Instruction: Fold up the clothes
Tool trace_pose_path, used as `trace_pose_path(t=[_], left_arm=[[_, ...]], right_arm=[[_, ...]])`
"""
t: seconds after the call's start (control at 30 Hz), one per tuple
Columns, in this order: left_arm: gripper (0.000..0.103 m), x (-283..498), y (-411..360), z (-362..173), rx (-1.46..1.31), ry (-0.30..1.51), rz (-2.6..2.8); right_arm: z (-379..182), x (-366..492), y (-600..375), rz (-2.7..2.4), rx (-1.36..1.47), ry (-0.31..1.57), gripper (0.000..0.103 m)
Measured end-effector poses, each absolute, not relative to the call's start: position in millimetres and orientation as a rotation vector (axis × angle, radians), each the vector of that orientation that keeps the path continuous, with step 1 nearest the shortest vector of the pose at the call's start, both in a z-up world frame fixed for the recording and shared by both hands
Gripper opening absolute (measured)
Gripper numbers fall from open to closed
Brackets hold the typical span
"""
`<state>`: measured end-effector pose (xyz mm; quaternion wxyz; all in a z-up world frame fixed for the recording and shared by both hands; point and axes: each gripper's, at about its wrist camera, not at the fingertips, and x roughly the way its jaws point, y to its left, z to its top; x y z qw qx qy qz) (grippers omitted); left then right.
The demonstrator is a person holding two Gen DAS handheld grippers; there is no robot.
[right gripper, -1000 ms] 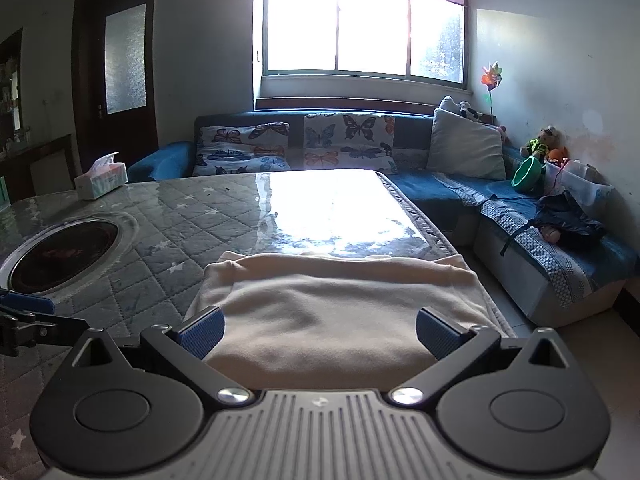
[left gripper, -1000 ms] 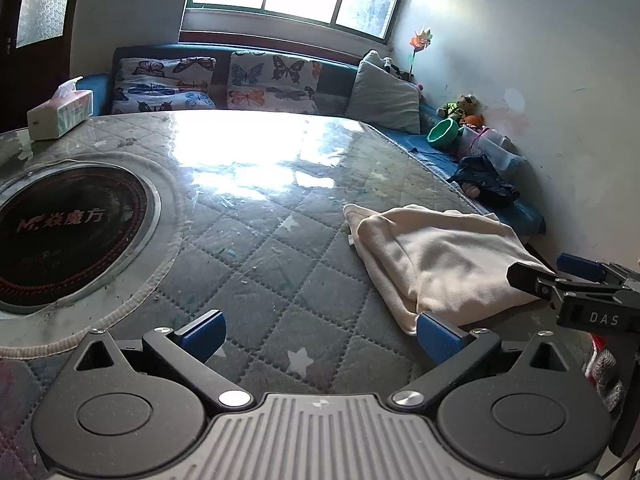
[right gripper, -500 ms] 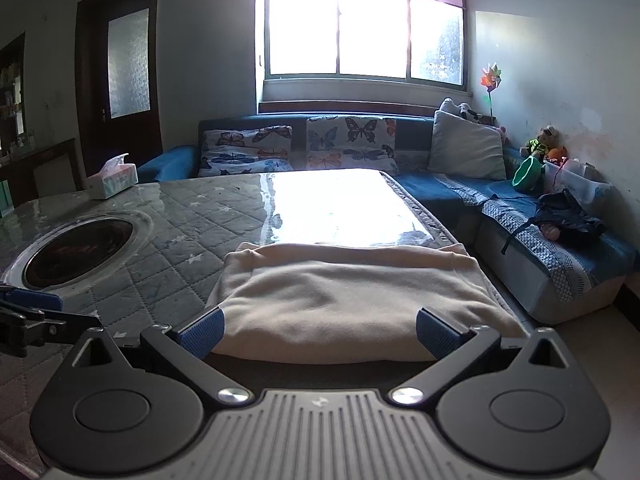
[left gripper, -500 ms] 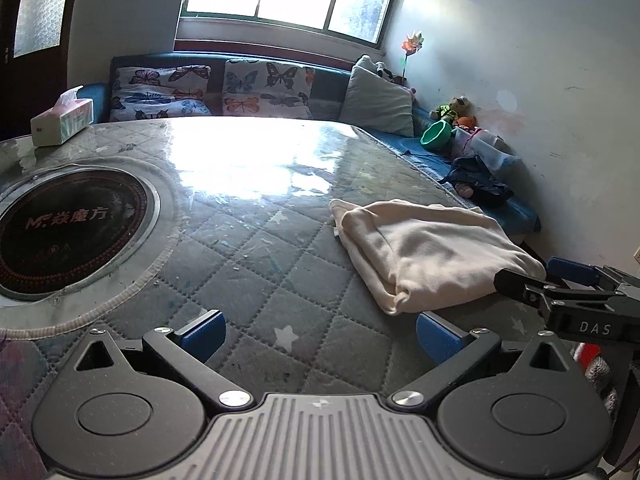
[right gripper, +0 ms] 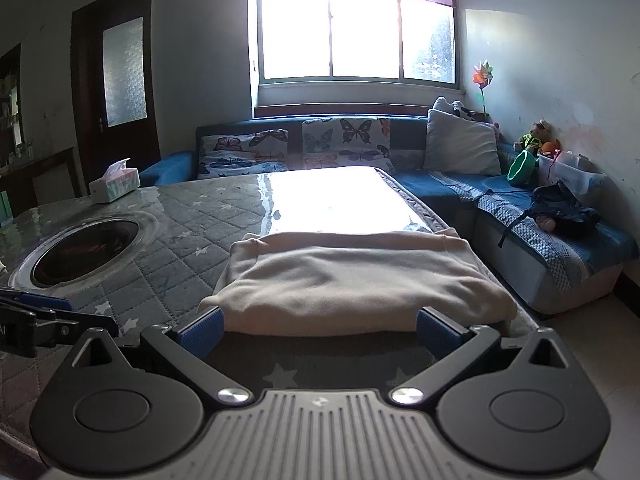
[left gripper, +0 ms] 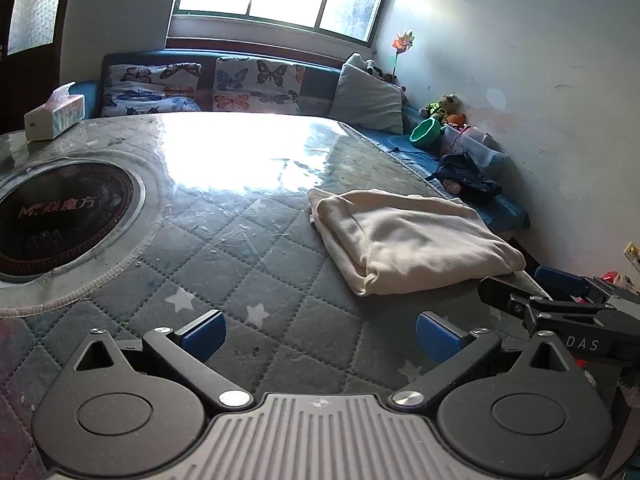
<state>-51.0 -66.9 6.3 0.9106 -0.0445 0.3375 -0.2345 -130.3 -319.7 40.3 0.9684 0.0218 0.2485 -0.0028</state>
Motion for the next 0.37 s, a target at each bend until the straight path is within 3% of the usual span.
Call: trace_pose_path(t=[0.37], left_arm=[[0.103, -59.8, -74.3, 3.2, -0.066, 0.706, -0.481]], right_arm=[[32.7, -139.6, -316.1, 0.018, 0.064, 0.514, 0.103]])
